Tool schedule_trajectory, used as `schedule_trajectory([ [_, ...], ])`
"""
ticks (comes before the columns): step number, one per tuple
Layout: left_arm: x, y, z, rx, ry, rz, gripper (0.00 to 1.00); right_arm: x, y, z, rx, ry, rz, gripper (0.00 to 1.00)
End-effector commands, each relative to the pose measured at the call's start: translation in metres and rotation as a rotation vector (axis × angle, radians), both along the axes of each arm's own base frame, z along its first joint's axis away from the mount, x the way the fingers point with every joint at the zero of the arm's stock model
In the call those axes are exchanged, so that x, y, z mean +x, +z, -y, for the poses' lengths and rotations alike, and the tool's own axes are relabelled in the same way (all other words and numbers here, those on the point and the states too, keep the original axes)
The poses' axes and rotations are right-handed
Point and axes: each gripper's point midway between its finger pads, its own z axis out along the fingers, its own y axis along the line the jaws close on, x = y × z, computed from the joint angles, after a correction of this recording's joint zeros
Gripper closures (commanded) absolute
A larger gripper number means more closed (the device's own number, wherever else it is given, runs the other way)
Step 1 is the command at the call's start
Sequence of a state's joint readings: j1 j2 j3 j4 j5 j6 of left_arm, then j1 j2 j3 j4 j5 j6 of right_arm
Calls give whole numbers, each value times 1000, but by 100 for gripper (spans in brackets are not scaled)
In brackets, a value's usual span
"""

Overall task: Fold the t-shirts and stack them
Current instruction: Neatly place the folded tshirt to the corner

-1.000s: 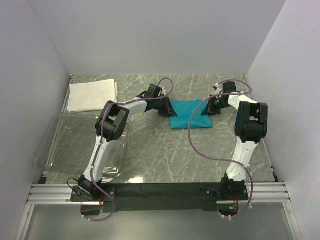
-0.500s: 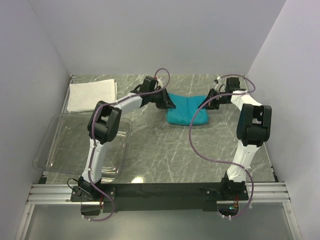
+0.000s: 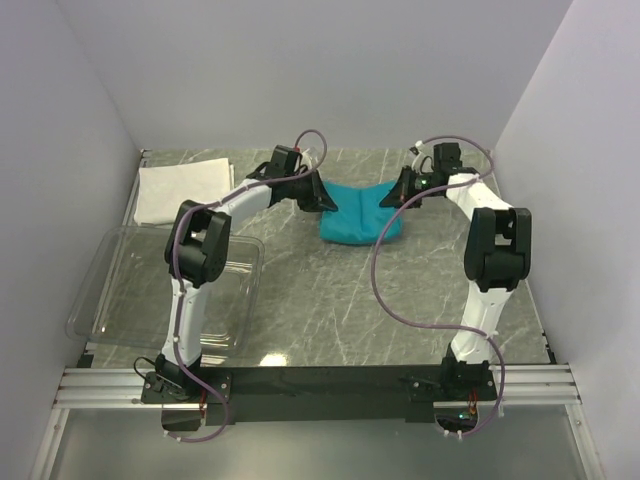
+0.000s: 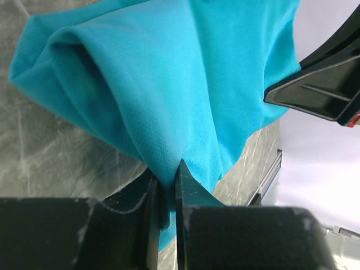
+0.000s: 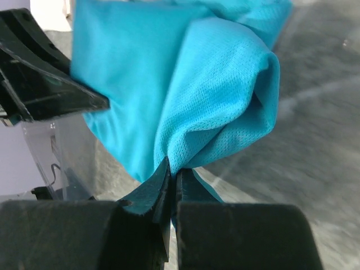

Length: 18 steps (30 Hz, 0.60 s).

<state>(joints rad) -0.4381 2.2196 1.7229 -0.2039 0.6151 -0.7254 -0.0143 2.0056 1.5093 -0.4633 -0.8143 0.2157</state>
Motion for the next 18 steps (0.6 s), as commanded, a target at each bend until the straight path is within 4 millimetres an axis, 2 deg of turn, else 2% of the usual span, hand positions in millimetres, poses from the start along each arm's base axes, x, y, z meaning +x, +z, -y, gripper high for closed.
schedule_trajectory([
  [1,6,69,-5,-48,-32,151,100,15,16,-29,20,43,51,100],
  [2,8,69,-11,-37,-22,148,100,16,12,-35,14,54,42,100],
  [4,11,77,-21,-28,-14,167,100,24,19,-47,5,68,56,100],
  [5,14,78,-30,-23,-1,168,100,23,16,-60,9,85,44,100],
  [6,14,77,-36,-19,7,164,100,30,23,-66,14,87,67,100],
  [8,19,84,-49,-13,22,179,100,35,24,-81,20,90,64,100],
  [9,18,83,-54,-3,27,172,100,40,33,-88,26,98,85,100],
  [11,21,86,-65,2,37,177,100,44,35,-100,32,105,91,100],
  [14,25,90,-80,5,55,186,100,52,47,-112,40,106,120,100],
  [18,29,87,-95,15,67,180,100,55,47,-116,40,102,125,100],
])
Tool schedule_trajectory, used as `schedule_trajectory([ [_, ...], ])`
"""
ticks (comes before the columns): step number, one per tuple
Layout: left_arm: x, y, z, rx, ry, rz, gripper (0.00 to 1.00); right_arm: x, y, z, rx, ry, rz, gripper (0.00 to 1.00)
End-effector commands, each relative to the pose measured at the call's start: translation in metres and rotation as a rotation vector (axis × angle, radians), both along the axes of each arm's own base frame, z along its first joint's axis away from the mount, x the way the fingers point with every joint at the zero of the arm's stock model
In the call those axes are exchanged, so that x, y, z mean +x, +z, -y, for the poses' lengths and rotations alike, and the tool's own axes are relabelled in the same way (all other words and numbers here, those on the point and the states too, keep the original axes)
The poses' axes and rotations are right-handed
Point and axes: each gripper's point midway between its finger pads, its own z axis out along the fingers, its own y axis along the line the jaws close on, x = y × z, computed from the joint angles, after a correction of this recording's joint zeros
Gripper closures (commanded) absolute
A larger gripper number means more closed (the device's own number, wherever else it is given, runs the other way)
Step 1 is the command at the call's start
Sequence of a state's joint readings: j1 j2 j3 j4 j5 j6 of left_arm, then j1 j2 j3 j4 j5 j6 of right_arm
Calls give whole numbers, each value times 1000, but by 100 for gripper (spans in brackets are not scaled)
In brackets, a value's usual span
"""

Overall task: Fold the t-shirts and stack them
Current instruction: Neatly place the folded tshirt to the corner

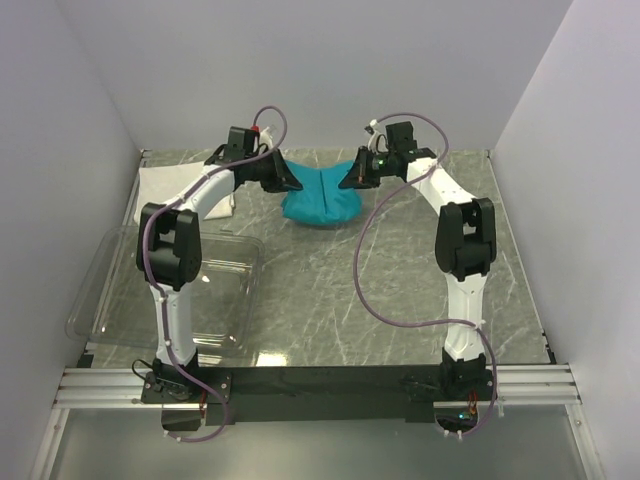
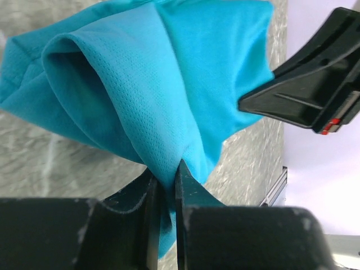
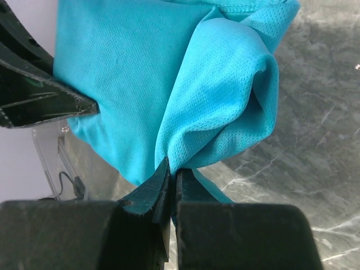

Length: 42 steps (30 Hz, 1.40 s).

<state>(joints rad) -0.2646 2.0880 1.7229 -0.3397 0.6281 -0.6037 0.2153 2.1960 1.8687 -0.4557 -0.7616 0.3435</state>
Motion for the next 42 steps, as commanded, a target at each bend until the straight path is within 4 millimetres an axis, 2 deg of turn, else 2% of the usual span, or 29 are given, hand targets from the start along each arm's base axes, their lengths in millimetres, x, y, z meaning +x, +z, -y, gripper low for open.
schedule_trajectory([
  [1,2,40,-9,-20,-26,99,100,12,14,-3,17,-22,33,100],
  [4,6,42,-18,0,-18,107,100,15,14,-9,25,-21,31,100],
  [5,11,49,-23,4,-11,126,100,18,19,-13,31,-19,44,100],
  [9,20,60,-47,53,22,162,100,25,29,-38,56,-1,69,100],
  [10,24,61,-58,59,41,165,100,24,25,-51,64,8,55,100],
  [11,25,61,-65,69,53,160,100,28,36,-59,76,12,85,100],
  [13,29,64,-86,82,81,169,100,26,35,-80,92,24,81,100],
  [15,29,62,-101,100,102,166,100,29,46,-98,121,30,123,100],
  [16,30,60,-114,111,124,161,100,25,44,-113,132,34,112,100],
  [17,31,59,-121,119,134,161,100,28,52,-122,153,33,144,100],
  [21,35,57,-158,160,192,170,100,23,64,-164,209,29,182,100],
  [22,38,56,-175,165,224,169,100,23,65,-171,216,21,189,100],
  [23,40,57,-182,170,236,172,100,28,70,-177,228,1,221,100],
  [24,41,55,-190,176,250,171,100,22,67,-192,233,4,217,100],
  [25,43,54,-204,184,277,170,100,22,69,-199,238,0,229,100],
  [27,46,55,-217,199,296,179,100,24,80,-216,253,-25,271,100],
  [28,48,55,-231,208,324,182,100,26,70,-223,248,-31,269,100],
  [29,48,56,-237,215,332,187,100,29,84,-229,268,-37,311,100],
  [30,49,55,-243,219,344,187,100,34,86,-232,273,-66,323,100],
  [31,49,53,-254,225,364,184,100,35,73,-242,277,-64,311,100],
  [32,50,52,-261,236,378,184,100,38,88,-246,315,-69,344,100],
  [33,50,51,-268,251,389,186,100,40,92,-251,347,-80,347,100],
  [34,49,48,-279,264,409,182,100,42,84,-257,356,-90,344,100],
  [35,50,47,-286,276,427,183,100,43,94,-262,387,-96,374,100],
  [37,49,45,-300,291,455,183,100,47,88,-269,401,-124,379,100],
  [38,49,44,-306,299,466,181,100,43,93,-277,421,-123,393,100],
  [40,49,41,-321,308,493,179,100,39,86,-286,438,-129,383,100],
  [42,50,41,-330,298,511,182,100,34,88,-297,466,-142,387,100],
])
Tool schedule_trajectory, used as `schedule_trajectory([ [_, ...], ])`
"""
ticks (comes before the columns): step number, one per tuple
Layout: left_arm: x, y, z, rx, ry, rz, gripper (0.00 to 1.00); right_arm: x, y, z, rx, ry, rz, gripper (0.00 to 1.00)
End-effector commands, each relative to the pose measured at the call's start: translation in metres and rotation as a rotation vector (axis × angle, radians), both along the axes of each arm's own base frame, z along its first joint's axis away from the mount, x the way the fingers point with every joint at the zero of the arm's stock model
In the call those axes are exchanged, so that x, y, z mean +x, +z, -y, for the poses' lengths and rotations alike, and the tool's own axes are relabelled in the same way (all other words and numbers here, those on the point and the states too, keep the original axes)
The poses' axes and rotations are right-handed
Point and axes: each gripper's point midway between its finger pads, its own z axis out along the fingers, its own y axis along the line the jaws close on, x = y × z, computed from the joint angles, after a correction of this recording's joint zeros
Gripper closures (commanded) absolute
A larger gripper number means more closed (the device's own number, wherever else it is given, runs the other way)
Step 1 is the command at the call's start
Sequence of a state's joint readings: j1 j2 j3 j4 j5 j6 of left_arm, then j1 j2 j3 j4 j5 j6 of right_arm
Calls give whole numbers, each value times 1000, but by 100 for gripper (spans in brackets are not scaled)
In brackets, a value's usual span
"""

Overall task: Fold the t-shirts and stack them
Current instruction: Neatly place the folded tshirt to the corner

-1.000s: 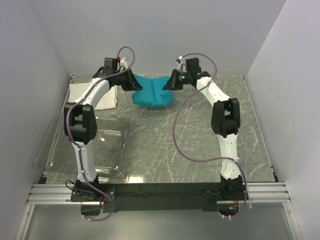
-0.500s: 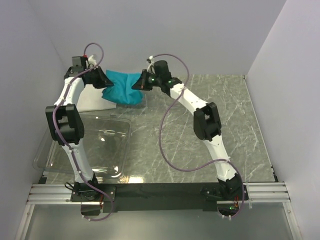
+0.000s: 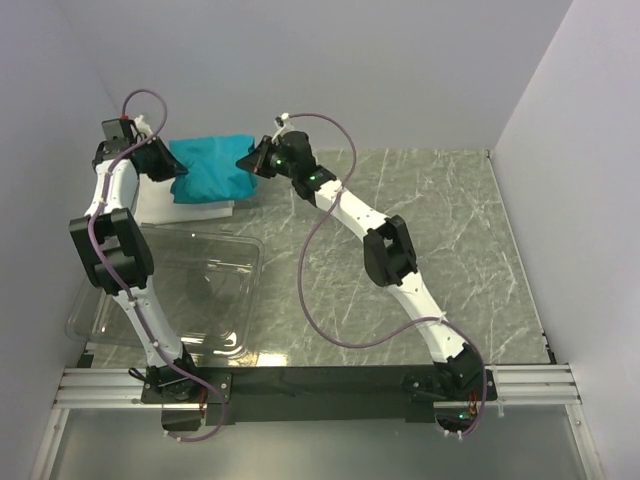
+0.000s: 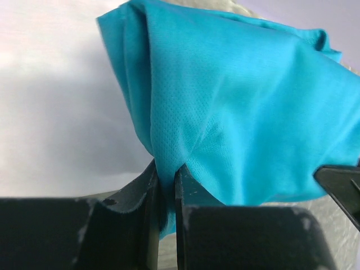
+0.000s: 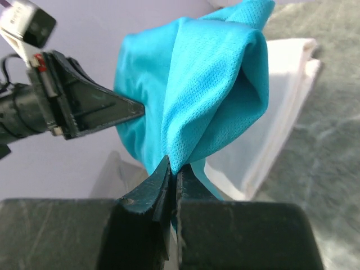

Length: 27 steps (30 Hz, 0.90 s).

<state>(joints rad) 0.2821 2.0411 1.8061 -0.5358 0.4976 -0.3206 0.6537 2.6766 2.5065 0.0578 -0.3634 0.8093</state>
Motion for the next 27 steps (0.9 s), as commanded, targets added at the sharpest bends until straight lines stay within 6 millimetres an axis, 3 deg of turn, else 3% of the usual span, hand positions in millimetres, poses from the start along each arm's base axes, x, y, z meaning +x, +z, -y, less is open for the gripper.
schedule_trajectory([
  [1,2,26,-26,50,36,90,100,0,28,-26,135,-47,84,100],
  [8,9,23,-52,32,72,100,100,-15,34,-56,215,-94,102,100],
  [14,22,10,-68,18,90,84,100,0,6,-52,184,-180,82,100],
  [17,28,-6,-74,5,104,59,100,5,-7,-50,166,-204,86,96],
  [19,34,-8,-77,11,110,65,100,11,-13,-46,157,-234,100,83],
  [20,37,-15,-79,3,117,56,100,13,-15,-46,153,-242,105,69],
  [22,43,-12,-82,4,122,68,100,16,-22,-43,134,-254,116,56],
  [23,45,-19,-83,-3,126,58,100,20,-23,-40,138,-255,110,42],
  [27,51,-31,-84,-20,129,44,100,26,-19,-30,109,-256,119,27],
])
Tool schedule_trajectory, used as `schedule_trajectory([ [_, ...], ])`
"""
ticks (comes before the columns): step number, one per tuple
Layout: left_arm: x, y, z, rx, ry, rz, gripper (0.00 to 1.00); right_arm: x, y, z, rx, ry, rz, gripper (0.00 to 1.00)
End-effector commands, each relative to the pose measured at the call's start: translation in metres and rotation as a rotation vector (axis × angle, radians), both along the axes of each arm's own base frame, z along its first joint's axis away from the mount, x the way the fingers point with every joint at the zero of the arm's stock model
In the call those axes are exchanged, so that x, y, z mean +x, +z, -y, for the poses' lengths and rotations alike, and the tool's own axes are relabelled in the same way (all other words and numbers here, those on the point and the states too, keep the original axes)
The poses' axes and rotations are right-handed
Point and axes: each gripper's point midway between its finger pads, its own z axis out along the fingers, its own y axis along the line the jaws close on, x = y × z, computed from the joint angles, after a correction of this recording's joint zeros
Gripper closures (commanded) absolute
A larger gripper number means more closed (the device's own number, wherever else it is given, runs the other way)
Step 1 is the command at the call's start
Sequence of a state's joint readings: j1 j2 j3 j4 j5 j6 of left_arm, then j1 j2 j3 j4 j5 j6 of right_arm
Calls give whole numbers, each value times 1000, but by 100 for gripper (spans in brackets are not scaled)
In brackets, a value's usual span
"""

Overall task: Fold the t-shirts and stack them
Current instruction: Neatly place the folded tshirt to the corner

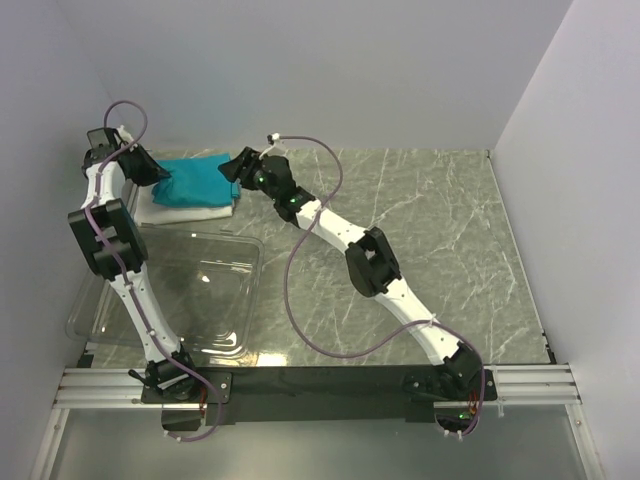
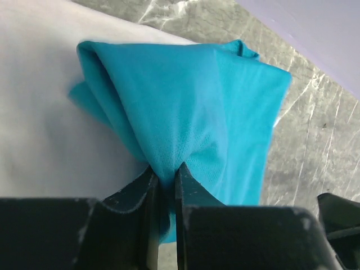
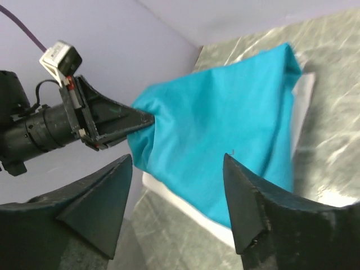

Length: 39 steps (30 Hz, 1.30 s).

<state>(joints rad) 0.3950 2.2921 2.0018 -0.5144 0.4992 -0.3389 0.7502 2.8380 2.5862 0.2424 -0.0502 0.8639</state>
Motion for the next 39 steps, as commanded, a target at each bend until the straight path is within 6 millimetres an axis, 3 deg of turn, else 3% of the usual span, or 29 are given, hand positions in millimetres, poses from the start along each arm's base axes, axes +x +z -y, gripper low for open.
schedule_trajectory([
  [1,18,23,-8,10,9,82,100,15,17,13,14,-38,68,26],
  [3,20,12,-9,1,11,66,100,19,26,21,2,-33,78,25],
  [5,22,8,-12,11,14,59,100,21,22,26,-21,-23,63,23],
  [9,18,6,-24,43,43,42,100,19,40,35,-37,6,70,22],
  [22,2,-4,-47,52,101,0,99,12,54,54,-103,67,93,20],
  [24,4,-2,-46,44,102,6,89,14,63,60,-108,71,109,19],
  [26,5,-1,-47,40,115,8,65,13,59,65,-133,75,107,17],
  [27,4,-1,-47,44,118,5,56,12,69,69,-130,82,123,17],
  [28,4,0,-47,47,122,4,48,11,64,72,-145,88,114,16],
  [29,4,5,-49,55,133,9,41,9,73,75,-155,95,136,16],
  [31,4,19,-53,82,153,27,24,4,70,82,-181,138,147,15],
  [32,4,26,-56,95,161,36,20,-1,81,85,-202,167,196,15],
  [34,4,43,-61,127,178,60,15,-15,79,89,-222,279,231,15],
  [37,-6,73,-69,223,226,66,15,-38,88,101,-242,428,295,16],
  [38,-12,75,-75,260,265,41,16,-43,97,107,-262,450,338,17],
  [39,-15,75,-72,268,271,31,26,-49,93,110,-277,477,335,18],
])
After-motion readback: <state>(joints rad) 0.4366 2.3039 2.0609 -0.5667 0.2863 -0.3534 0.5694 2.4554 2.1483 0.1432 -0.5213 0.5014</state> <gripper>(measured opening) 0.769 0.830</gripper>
